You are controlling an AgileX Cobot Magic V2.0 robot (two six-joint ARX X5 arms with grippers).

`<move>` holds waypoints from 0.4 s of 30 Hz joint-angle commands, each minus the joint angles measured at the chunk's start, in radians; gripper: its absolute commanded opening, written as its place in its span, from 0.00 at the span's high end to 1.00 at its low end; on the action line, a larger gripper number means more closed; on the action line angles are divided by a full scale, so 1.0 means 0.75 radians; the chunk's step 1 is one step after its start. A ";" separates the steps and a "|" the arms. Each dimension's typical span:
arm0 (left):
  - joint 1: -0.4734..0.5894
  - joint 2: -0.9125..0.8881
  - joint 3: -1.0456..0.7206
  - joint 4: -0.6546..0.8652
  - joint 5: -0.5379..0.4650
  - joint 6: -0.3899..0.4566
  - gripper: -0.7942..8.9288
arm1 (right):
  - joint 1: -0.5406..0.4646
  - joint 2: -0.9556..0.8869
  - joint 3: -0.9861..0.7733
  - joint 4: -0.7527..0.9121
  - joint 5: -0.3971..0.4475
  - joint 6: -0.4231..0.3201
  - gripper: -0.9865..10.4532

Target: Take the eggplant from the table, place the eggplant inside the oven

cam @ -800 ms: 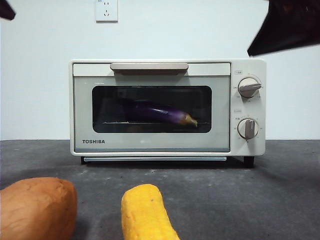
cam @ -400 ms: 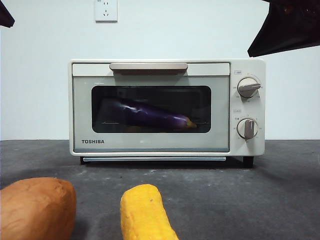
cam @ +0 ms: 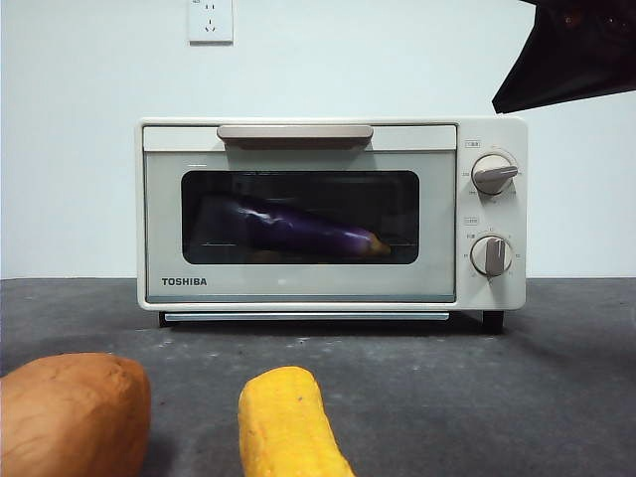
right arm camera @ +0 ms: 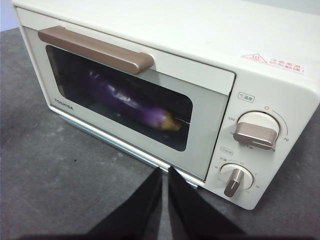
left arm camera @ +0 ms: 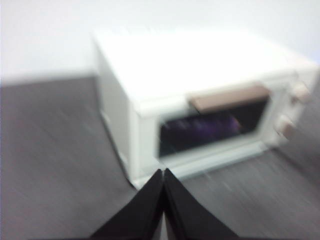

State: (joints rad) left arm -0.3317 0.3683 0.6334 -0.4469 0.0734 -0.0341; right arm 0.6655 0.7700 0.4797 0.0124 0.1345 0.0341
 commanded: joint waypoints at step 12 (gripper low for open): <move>0.399 -0.368 -0.583 0.341 -0.127 -0.004 0.91 | 0.007 0.006 0.006 0.019 0.006 0.014 0.91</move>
State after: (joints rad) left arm -0.0338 0.0948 0.2077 -0.2016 -0.0208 -0.0154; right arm 0.6655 0.7692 0.4797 0.0132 0.1345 0.0341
